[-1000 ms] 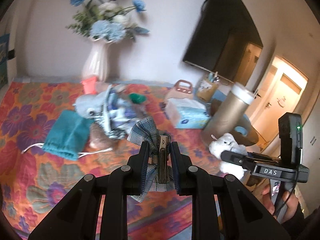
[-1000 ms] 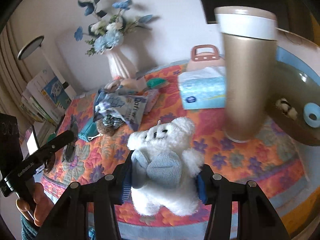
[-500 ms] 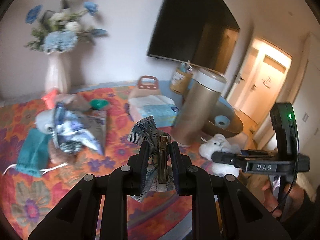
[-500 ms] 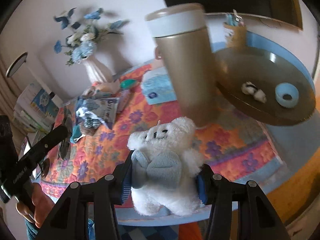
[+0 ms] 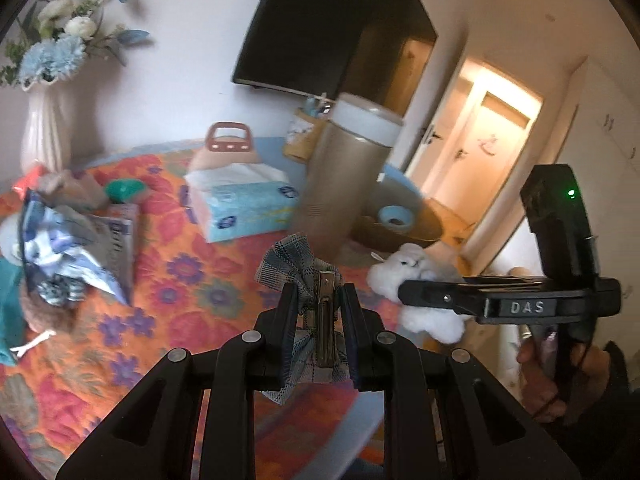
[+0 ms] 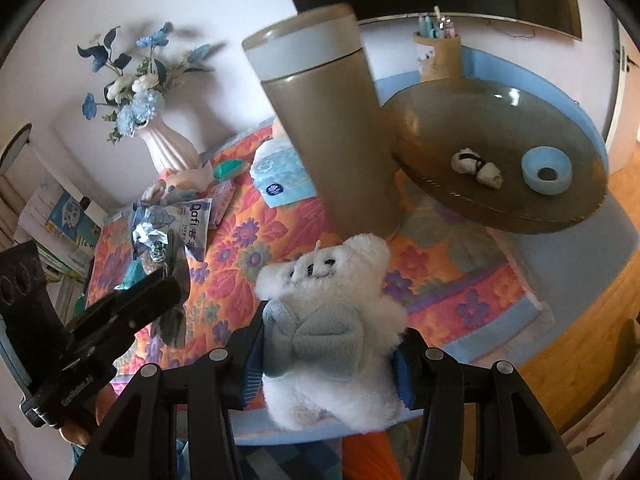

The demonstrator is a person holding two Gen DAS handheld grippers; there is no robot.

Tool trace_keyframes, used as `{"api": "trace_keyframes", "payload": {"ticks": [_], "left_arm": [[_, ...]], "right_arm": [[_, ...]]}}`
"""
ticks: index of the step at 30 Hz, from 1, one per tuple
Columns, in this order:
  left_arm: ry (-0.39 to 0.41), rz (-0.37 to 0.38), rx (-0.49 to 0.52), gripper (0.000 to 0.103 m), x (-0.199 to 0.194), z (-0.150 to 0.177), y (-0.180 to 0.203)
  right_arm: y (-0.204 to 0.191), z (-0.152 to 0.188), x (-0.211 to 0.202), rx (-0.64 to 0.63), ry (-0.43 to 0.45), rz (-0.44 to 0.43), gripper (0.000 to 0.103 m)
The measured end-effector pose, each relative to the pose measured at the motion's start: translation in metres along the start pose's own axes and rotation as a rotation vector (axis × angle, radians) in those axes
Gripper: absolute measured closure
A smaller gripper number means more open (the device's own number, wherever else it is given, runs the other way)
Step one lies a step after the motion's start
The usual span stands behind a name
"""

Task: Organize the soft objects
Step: 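Place the bow and bear on the glass table, opening both tools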

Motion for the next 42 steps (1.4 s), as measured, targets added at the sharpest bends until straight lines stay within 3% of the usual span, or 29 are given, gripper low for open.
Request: {"api": "trace_keyframes", "payload": {"ticks": [11,17,23,26,28,29,30,31,32,33,35,42], "left_arm": [[-0.032,0.087,0.042,0.084,0.027,-0.012,0.066],[-0.057,0.132,0.136,0.084,0.068,-0.041,0.125],[-0.037,0.033,0.190,0.084,0.128,-0.097,0.162],[-0.033,-0.051,0.191,0.084,0.160,-0.116,0.161],[-0.048,-0.068,0.167,0.082,0.178,-0.121,0.155],[-0.049,-0.090,0.160,0.078,0.186,-0.122,0.150],[-0.051,-0.121,0.162,0.066,0.193,-0.122,0.145],[-0.057,-0.137,0.161,0.061,0.200,-0.123,0.140],[-0.063,-0.153,0.159,0.044,0.206,-0.120,0.133],[-0.068,-0.164,0.158,0.034,0.211,-0.118,0.128],[-0.085,-0.186,0.141,0.027,0.220,-0.114,0.118],[-0.096,-0.131,0.201,0.027,0.216,-0.092,0.140]], "right_arm": [[0.091,-0.012,-0.059,0.164,0.140,0.002,0.053],[0.147,-0.050,-0.097,0.258,0.275,0.038,0.053],[0.181,-0.108,-0.101,0.304,0.373,0.018,0.052],[0.191,-0.133,-0.079,0.310,0.356,0.053,0.052],[0.195,-0.148,-0.060,0.298,0.329,0.073,0.052],[0.196,-0.154,-0.050,0.297,0.312,0.079,0.051],[0.197,-0.160,-0.040,0.297,0.299,0.072,0.044],[0.198,-0.164,-0.032,0.296,0.284,0.065,0.039],[0.202,-0.167,-0.022,0.301,0.261,0.064,0.035],[0.203,-0.169,-0.016,0.298,0.246,0.060,0.035],[0.205,-0.168,-0.004,0.288,0.206,0.035,0.035],[0.221,-0.145,-0.018,0.315,0.196,-0.005,0.035]]}}
Point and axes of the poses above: each gripper's, at about its wrist camera, not at the fingertips, and x roughly the way its jaws point, y to its right, z to its underside, the point moved 8 cm from there along x, roughly the way its jaws point, and after that the axes turned 8 degrees about z, right-handed, at the moved point
